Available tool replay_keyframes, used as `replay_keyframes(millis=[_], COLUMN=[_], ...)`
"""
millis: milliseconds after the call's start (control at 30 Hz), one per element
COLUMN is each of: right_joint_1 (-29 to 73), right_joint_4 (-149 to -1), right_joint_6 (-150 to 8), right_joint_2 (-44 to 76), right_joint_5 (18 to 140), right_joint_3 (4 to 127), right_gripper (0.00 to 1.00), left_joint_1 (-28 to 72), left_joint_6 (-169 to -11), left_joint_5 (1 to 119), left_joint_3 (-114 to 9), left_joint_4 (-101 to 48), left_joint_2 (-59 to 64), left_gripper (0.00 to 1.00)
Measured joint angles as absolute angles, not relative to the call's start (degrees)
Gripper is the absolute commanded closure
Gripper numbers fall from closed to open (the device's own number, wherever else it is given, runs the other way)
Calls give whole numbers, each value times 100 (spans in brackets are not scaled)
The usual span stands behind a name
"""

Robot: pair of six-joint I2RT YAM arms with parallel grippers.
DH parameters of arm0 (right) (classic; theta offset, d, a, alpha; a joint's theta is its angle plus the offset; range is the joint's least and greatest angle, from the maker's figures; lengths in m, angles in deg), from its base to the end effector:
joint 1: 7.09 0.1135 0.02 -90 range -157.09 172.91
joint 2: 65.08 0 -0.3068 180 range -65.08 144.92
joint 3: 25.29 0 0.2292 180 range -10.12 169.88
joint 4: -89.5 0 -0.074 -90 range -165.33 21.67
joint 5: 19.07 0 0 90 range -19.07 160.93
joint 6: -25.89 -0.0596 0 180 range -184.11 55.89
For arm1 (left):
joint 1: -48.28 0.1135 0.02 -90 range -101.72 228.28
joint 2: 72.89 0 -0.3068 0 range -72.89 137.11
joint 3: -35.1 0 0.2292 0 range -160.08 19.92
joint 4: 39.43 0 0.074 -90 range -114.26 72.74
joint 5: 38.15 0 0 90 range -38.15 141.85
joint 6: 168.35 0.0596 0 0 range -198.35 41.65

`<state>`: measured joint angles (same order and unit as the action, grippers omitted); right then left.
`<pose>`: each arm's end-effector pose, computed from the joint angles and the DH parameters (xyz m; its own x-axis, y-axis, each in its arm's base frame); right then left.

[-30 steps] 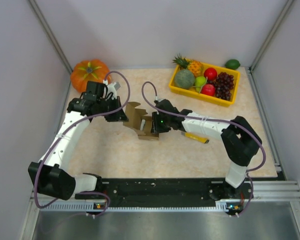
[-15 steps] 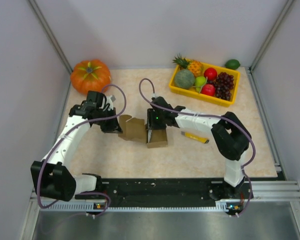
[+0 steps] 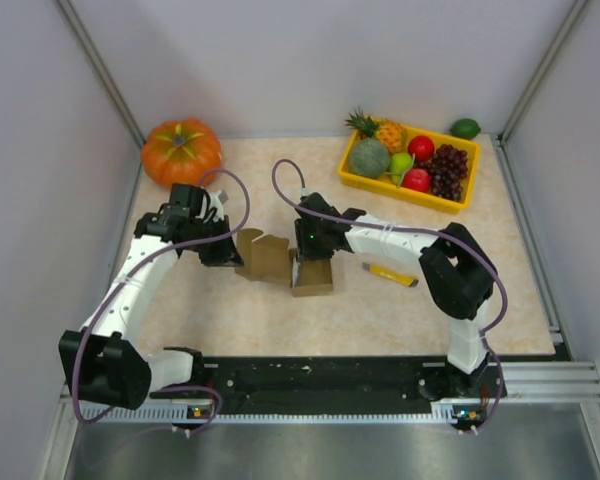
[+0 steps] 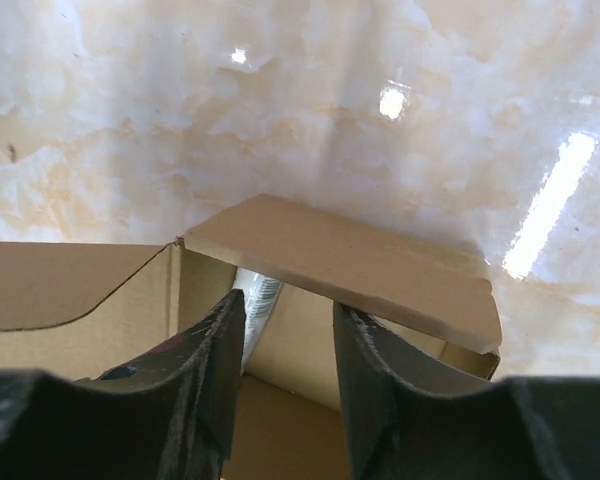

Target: Unpack the express box

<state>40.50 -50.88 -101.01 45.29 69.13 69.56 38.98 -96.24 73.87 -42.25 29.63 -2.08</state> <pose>0.2873 0.3118 0.2302 -0.8784 -0.0718 -0.4726 -0.2482 0.9134 0.3226 0.2002 -0.0554 0.3147 -0.9316 -0.1360 -0.3369 0.0361 0.8881 -0.4583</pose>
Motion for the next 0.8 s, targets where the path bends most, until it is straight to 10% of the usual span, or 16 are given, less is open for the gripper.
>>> replay_keyframes(millis=[800], right_joint_1=[4201], right_joint_4=[-4950], right_joint_6=[-10606], right_joint_2=[4889], right_joint_5=[6928], right_joint_3=[7033], right_gripper=[58], left_joint_1=[3905], left_joint_6=[-9823], left_joint_5=[7654], left_joint_3=[-4048], left_joint_4=[2849], left_joint_2=[-403], left_gripper=[100])
